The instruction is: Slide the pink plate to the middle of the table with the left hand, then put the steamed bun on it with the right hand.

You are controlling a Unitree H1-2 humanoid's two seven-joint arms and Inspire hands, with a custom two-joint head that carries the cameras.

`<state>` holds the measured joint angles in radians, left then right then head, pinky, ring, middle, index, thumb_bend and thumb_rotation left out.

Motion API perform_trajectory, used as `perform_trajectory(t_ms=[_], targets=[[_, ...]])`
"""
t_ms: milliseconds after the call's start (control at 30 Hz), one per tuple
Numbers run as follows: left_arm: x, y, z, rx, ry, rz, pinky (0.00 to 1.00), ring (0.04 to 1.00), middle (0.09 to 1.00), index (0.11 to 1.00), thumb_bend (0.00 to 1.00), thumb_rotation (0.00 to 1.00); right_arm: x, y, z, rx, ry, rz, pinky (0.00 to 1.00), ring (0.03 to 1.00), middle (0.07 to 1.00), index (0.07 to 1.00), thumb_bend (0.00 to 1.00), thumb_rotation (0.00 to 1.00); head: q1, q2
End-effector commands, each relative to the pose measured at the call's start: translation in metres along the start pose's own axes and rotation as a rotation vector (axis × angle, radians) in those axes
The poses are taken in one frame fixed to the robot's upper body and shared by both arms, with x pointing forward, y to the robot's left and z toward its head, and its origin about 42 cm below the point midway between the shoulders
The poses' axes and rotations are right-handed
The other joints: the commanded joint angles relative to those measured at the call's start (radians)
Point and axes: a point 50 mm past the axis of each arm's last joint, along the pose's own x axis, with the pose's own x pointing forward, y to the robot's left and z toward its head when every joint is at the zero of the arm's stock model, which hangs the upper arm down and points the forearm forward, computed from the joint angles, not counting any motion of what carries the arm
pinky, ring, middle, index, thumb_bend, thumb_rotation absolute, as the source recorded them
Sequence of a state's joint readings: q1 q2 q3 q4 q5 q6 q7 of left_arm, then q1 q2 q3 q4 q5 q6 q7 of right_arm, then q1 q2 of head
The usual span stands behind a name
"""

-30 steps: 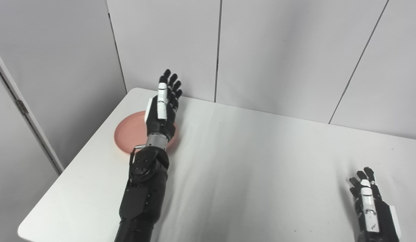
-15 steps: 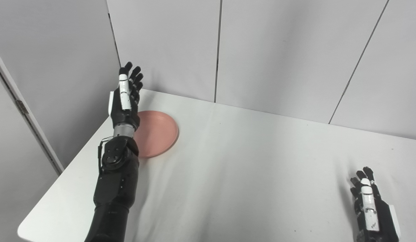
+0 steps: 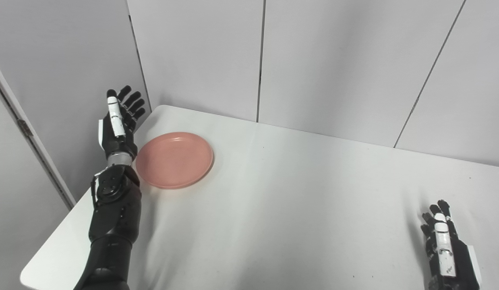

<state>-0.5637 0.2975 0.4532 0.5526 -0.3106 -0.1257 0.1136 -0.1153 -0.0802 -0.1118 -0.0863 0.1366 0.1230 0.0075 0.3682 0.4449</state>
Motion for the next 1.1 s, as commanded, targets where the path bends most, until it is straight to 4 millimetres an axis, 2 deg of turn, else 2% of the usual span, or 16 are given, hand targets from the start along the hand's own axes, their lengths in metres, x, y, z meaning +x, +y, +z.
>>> perform_trajectory(t_ms=[0,200,333,433,667,800,1067], targets=[[0.02,-0.002,0.029,0.023,-0.084,-0.019,0.85,0.816,0.795,0.797,0.7,1.0,0.007,0.001,0.017,-0.009,-0.075,0.023,1.0,0.978,0.988,0.994,0.29,0.86,0.001,0.001],[0.024,0.012,0.024,0.089,-0.055,0.028,0.84,0.8,0.78,0.782,0.72,1.0,0.006,0.001,0.017,0.0,-0.073,0.014,1.0,0.978,0.985,0.993,0.29,0.85,0.004,0.002],[0.025,0.019,0.023,0.089,-0.031,0.019,0.77,0.758,0.743,0.752,0.74,1.0,0.005,0.001,0.018,0.004,-0.067,0.008,1.0,0.975,0.985,0.991,0.31,0.85,0.007,0.004],[0.024,0.023,0.021,0.102,-0.002,0.008,0.78,0.755,0.734,0.741,0.78,1.0,0.005,0.001,0.018,0.013,-0.066,0.014,1.0,0.975,0.988,0.996,0.31,0.85,0.008,0.004],[0.019,0.022,0.011,0.117,0.059,-0.055,0.76,0.757,0.743,0.742,0.8,1.0,0.006,0.001,0.019,0.011,-0.073,0.012,1.0,0.977,0.987,0.998,0.31,0.84,0.01,0.008],[0.017,0.022,0.003,0.12,0.088,-0.094,0.77,0.76,0.746,0.741,0.81,0.99,0.006,0.001,0.019,0.022,-0.065,0.004,1.0,0.972,0.983,0.994,0.34,0.8,0.011,0.009],[0.014,0.022,-0.013,0.085,0.194,-0.199,0.76,0.754,0.738,0.733,0.8,0.94,0.004,0.001,0.022,0.007,-0.073,0.013,1.0,0.978,0.99,0.999,0.31,0.84,0.013,0.014]])
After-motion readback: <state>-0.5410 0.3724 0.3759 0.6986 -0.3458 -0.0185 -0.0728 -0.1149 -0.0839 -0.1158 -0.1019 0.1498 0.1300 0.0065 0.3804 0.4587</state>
